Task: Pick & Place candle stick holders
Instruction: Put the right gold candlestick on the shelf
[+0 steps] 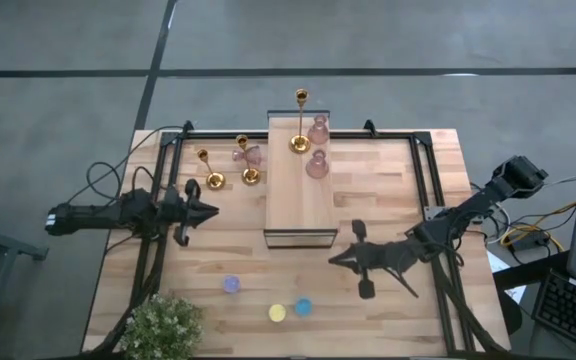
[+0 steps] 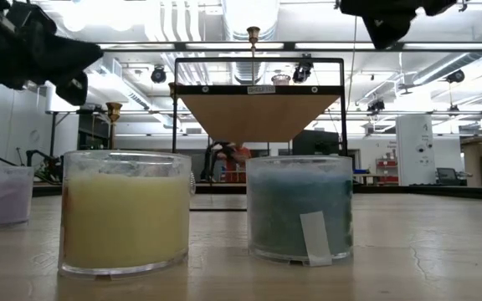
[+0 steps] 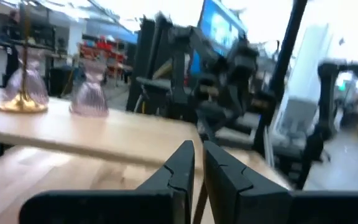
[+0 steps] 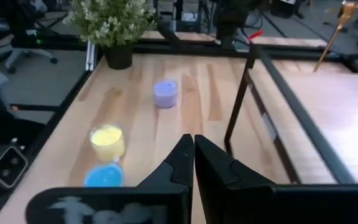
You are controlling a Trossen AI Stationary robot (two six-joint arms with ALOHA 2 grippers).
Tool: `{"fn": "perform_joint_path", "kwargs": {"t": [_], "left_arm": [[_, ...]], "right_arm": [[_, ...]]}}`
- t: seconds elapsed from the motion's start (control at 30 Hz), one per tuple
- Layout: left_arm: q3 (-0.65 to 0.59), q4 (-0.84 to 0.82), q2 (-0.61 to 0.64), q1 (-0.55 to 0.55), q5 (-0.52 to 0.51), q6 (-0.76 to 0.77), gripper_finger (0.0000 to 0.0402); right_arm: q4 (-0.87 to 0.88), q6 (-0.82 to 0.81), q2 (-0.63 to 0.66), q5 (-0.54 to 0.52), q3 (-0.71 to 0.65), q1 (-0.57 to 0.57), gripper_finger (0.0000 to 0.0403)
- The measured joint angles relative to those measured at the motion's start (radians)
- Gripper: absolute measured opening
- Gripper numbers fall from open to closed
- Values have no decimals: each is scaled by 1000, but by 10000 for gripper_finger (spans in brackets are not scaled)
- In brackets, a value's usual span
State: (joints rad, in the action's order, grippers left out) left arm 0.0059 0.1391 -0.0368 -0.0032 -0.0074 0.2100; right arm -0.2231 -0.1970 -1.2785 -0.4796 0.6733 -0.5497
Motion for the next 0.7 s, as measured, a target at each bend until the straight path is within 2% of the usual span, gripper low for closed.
{"fn": "perform_joint_path", "kwargs": {"t": [0.17, 0.3, 0.43, 0.53, 0.7], "left_arm": [[0, 90, 0, 0, -113, 123, 37], [12, 179, -3, 0, -229, 114, 37], [107, 122, -47, 0, -282, 16, 37], [198, 24, -135, 0, -285, -27, 43], [364, -122, -324, 2, -320, -84, 94]], "right_arm": [[-1, 56, 0, 0, 0, 16, 8], [-1, 84, 0, 0, -21, 37, 8], [-18, 44, 0, -3, -55, 67, 8], [-74, 41, 0, -3, -82, 83, 8], [-148, 43, 0, -2, -114, 98, 8]]}}
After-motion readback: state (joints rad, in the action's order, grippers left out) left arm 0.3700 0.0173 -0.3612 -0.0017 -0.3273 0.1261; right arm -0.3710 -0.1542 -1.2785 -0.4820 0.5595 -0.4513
